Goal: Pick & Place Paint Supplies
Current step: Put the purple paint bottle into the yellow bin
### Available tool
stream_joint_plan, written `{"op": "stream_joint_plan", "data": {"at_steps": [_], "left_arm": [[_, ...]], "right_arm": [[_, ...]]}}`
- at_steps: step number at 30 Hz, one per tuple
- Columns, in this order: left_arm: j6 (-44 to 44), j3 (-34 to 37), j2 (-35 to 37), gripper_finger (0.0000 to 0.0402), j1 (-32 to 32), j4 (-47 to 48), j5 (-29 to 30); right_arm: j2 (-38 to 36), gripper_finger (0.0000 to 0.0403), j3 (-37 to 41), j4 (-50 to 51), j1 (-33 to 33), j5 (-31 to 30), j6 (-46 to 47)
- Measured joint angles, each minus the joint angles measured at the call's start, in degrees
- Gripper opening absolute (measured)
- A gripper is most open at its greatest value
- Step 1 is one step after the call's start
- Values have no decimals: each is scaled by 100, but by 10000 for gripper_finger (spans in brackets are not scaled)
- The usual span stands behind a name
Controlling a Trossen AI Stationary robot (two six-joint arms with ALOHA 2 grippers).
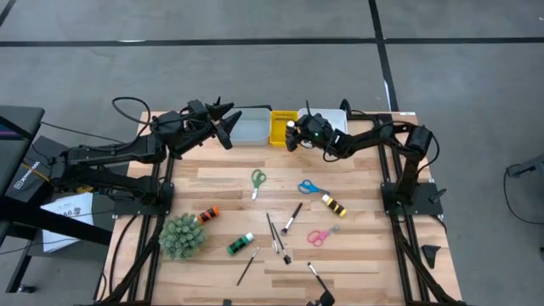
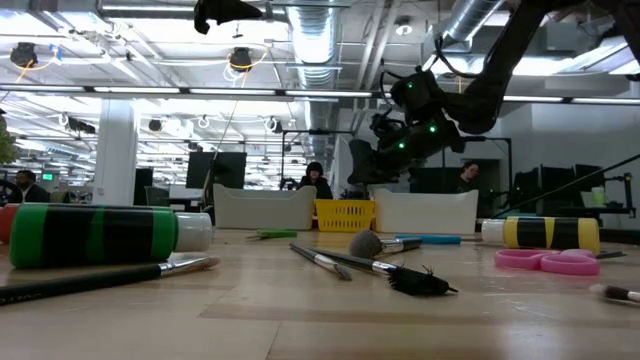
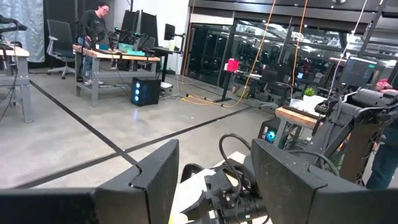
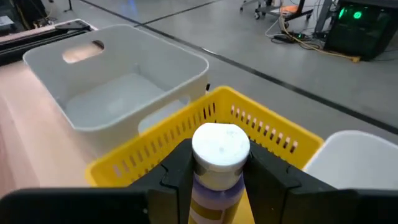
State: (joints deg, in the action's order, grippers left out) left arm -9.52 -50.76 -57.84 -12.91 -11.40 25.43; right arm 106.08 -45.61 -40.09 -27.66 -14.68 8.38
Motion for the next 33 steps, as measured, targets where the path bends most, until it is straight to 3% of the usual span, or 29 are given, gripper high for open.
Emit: {"op": "stream_joint_plan", "data": {"at_steps": [28, 33], "left_arm": [[-151, 0, 0, 195, 17, 0, 0], [-244, 0, 0, 195, 20, 0, 0]], "right_arm": [[13, 108, 79, 124, 65, 90, -245], [15, 182, 79, 121, 65, 92, -238]]}}
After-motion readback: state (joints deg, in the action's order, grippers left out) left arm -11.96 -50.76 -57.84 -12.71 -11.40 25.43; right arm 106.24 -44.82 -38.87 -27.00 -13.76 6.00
